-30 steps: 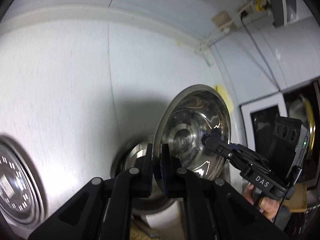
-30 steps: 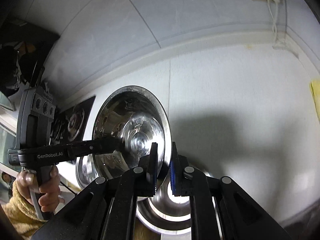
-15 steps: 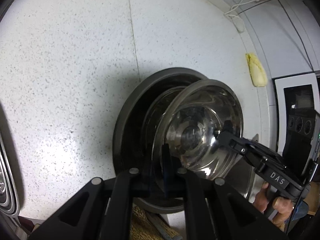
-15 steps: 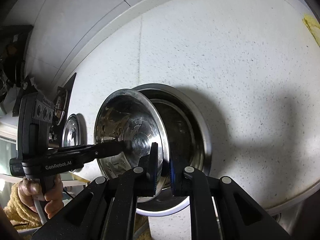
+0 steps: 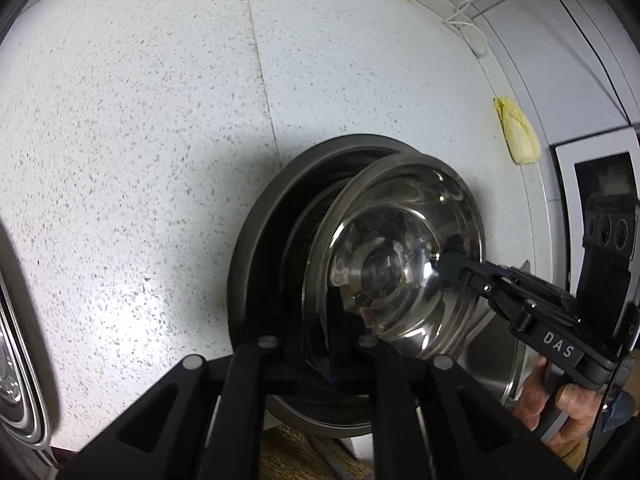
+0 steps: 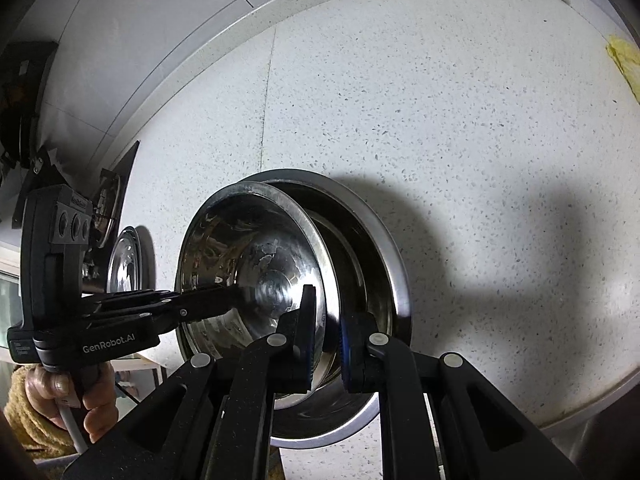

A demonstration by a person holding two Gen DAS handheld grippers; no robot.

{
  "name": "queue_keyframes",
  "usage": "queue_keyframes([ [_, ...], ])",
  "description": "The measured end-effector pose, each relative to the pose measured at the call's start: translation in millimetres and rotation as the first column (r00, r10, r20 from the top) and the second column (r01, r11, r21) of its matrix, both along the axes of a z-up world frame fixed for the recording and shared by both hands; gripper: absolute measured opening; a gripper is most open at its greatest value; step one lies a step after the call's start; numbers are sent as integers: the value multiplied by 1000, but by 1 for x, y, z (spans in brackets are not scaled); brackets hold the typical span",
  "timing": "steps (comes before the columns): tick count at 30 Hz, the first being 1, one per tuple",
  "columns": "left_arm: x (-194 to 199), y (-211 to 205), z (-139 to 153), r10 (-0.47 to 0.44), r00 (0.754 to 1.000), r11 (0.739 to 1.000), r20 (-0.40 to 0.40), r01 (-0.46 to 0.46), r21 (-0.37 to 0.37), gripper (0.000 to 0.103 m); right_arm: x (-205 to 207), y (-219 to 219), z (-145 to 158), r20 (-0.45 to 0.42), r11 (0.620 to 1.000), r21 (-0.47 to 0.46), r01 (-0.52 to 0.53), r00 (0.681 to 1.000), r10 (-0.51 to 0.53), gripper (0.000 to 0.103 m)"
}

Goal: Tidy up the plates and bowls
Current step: 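Lower the small bowl into the medium bowl and open both tools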

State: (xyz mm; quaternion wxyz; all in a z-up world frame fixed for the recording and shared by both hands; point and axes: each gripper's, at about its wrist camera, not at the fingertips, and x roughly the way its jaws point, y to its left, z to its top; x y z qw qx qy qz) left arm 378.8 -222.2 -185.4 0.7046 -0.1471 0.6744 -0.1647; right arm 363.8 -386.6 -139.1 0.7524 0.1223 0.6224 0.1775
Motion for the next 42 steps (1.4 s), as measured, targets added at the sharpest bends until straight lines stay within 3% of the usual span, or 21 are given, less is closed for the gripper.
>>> queue_keyframes([
  [4,-1,2,0,2,1000,1000,3,-2,-8,11,-3,1,2,29,999,-40,0,1000,1,10],
  [8,-1,1,1,6,1000,1000,5,-6,-18,24,-5,0,4,47,999,-54,0,999,3,10],
  [10,-2,0,4,7,1000,1000,15,-7,-17,26,-6,1,6,56,999,-51,-2,998,5,10],
  [24,-4,-6,13,-23,997,999,72,21,25,28,-6,1,24,152,997,-83,-3,988,16,10],
  [33,3,-4,21,-28,995,999,97,25,31,29,-5,5,22,152,998,-66,-7,988,17,14],
  [40,4,0,33,-47,989,999,139,42,35,32,-9,1,39,188,997,-71,10,982,4,14],
  [42,2,0,39,-50,986,998,158,45,38,36,-10,0,44,199,997,-81,14,980,2,21],
])
